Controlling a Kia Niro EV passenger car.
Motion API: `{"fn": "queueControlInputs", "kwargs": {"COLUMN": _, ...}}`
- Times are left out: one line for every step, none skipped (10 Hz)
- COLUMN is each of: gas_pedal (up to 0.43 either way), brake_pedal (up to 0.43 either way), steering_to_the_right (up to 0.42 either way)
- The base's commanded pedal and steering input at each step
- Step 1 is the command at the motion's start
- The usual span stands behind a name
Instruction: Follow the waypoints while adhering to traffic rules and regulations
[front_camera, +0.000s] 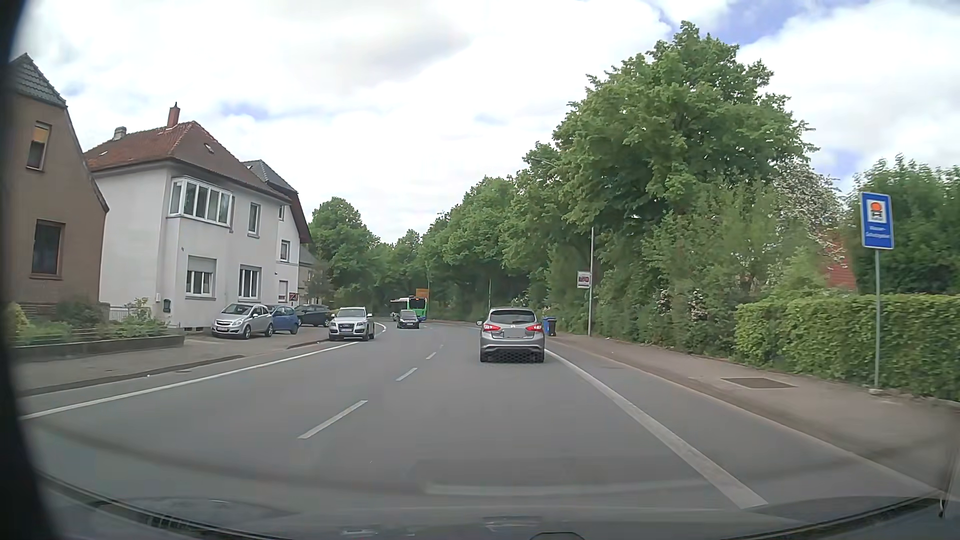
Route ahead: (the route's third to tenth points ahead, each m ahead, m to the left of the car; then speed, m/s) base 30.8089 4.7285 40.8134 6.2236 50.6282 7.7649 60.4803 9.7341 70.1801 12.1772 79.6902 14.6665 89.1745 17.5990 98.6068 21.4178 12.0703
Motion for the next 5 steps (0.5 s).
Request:
{"fn": "queueControlInputs", "kwargs": {"gas_pedal": 0.138, "brake_pedal": 0.000, "steering_to_the_right": -0.016}}
{"fn": "queueControlInputs", "kwargs": {"gas_pedal": 0.138, "brake_pedal": 0.000, "steering_to_the_right": -0.015}}
{"fn": "queueControlInputs", "kwargs": {"gas_pedal": 0.118, "brake_pedal": 0.000, "steering_to_the_right": -0.014}}
{"fn": "queueControlInputs", "kwargs": {"gas_pedal": 0.118, "brake_pedal": 0.000, "steering_to_the_right": -0.014}}
{"fn": "queueControlInputs", "kwargs": {"gas_pedal": 0.118, "brake_pedal": 0.000, "steering_to_the_right": -0.014}}
